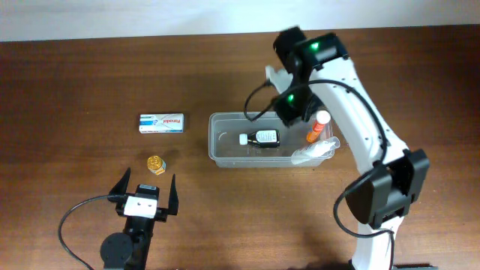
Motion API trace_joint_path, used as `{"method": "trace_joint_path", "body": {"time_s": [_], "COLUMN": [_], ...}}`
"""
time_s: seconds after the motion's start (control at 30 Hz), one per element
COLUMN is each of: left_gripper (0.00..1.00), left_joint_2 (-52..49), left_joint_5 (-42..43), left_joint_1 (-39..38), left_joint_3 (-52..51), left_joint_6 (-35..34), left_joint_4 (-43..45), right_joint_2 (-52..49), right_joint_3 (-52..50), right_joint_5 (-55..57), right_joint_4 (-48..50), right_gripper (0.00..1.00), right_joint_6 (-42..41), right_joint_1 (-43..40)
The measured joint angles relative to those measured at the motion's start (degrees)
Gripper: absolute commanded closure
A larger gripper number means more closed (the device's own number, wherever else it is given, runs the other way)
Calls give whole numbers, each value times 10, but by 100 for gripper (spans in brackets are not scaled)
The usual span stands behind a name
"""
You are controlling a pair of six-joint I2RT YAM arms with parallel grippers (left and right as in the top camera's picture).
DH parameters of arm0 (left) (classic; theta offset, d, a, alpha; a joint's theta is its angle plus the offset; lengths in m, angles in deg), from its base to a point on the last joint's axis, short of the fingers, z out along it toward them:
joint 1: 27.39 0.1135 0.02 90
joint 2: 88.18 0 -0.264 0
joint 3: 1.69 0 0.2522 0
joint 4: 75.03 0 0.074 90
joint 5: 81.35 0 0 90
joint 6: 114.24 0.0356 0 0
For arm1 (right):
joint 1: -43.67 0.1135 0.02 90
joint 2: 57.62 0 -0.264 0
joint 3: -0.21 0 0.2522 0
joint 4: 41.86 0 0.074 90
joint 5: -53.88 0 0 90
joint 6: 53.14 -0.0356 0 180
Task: Pack container
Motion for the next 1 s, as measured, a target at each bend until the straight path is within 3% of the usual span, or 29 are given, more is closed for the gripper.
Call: {"method": "trace_joint_path", "body": {"time_s": [0.17,0.27,0.33,0.4,0.43,0.67,0.83,1.0], "left_gripper": [1,1,1,0,1,1,1,1], "left_joint_2": [0,0,0,0,0,0,0,0], "left_joint_5": [0,0,0,0,0,0,0,0], "left_joint_1": [0,0,0,0,0,0,0,0], "left_joint_3": [0,0,0,0,0,0,0,0], "left_joint_6": [0,0,0,0,0,0,0,0], "left_joint_4": [0,0,0,0,0,0,0,0], "right_joint_2": [21,69,106,145,161,273,292,281], "right_joint_3": [108,136,139,139,139,61,-40,-135], "right_joint_5": [45,83,96,103,104,52,-16,-60], "right_joint_4": [-54,-56,-57,-57,-57,-57,-54,0], "right_gripper": [57,51,41,18,1,2,2,2], "right_joint_6": [-52,-87,-109,-130,-139,-163,-172,-264], "right_joint_1": [-12,-43,-71,-103,-116,-170,-189,-213]}}
